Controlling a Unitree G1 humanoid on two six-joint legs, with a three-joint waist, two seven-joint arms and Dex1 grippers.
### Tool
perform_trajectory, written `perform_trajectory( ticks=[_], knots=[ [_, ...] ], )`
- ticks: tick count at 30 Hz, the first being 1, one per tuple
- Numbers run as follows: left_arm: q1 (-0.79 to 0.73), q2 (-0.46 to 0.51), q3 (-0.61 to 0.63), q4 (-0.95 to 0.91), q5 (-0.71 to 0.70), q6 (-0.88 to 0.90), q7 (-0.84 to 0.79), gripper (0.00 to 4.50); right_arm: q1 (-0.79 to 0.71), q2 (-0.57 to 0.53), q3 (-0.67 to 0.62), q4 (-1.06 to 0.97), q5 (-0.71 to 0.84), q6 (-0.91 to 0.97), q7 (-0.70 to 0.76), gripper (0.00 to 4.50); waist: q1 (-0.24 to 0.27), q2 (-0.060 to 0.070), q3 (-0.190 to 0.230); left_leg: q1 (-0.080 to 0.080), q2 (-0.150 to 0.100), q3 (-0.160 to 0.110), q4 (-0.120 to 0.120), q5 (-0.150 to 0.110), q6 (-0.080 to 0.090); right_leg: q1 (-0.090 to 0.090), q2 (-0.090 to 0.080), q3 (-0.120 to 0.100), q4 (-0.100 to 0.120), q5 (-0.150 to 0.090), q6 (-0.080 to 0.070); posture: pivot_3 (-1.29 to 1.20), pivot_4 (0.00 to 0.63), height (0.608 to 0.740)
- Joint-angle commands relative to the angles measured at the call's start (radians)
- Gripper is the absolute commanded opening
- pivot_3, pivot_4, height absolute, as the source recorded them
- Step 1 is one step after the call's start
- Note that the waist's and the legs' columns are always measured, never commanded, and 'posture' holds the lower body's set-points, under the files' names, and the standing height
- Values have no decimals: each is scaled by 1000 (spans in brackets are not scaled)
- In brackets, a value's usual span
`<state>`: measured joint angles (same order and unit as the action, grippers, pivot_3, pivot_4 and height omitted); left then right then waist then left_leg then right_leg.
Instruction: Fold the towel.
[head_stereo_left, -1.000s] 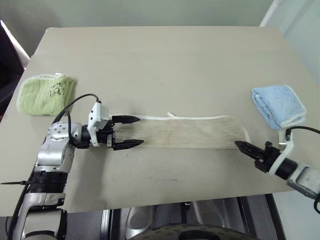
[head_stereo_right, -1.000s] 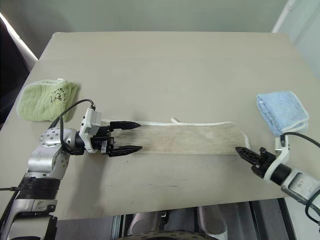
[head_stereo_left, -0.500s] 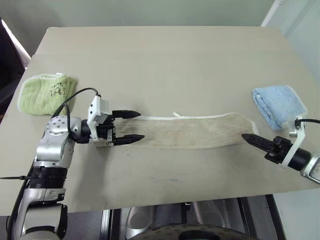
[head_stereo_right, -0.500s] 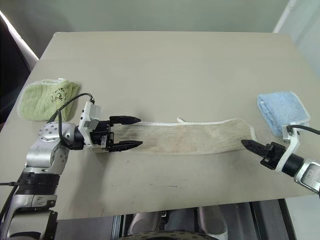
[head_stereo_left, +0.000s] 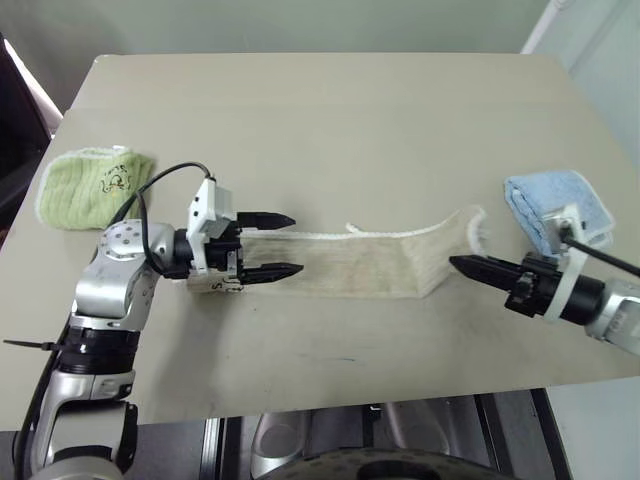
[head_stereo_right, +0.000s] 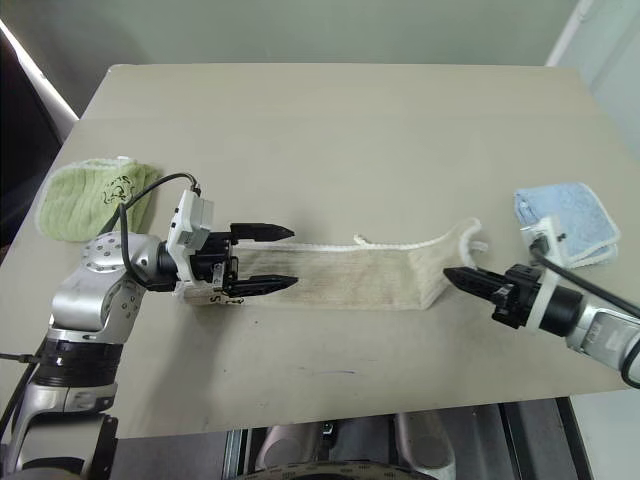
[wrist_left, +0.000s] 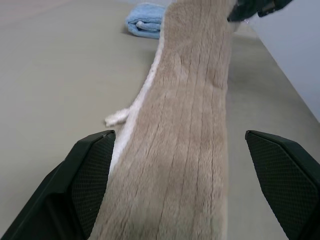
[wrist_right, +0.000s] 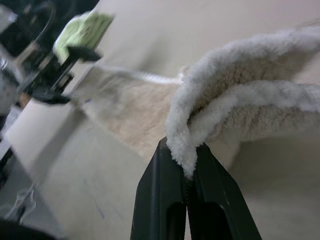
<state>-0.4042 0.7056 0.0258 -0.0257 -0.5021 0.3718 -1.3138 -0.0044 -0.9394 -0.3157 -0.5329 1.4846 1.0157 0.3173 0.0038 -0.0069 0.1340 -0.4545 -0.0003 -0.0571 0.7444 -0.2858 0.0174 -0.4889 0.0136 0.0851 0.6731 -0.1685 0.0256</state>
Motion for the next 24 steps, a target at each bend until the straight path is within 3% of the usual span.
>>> perform_trajectory(
  ticks=[1,12,24],
  knots=[
    [-31,8,-10,-56,-4,15,16,4500,-59,20,93,-32,-68,-2,34,36,0,0,0,0,0,0,0,0,0,0,0,0,0,0,0,0,150,703],
    [-42,-7,-35,-89,-17,45,38,4500,-299,142,350,19,-282,13,107,36,-4,0,0,1,0,1,1,4,2,1,0,0,0,5,1,0,150,703],
    [-3,-10,-29,-58,-7,-22,20,4500,-387,223,372,15,-400,-20,175,36,-4,0,0,1,0,2,1,5,1,1,0,0,0,5,0,0,150,703]
  ],
)
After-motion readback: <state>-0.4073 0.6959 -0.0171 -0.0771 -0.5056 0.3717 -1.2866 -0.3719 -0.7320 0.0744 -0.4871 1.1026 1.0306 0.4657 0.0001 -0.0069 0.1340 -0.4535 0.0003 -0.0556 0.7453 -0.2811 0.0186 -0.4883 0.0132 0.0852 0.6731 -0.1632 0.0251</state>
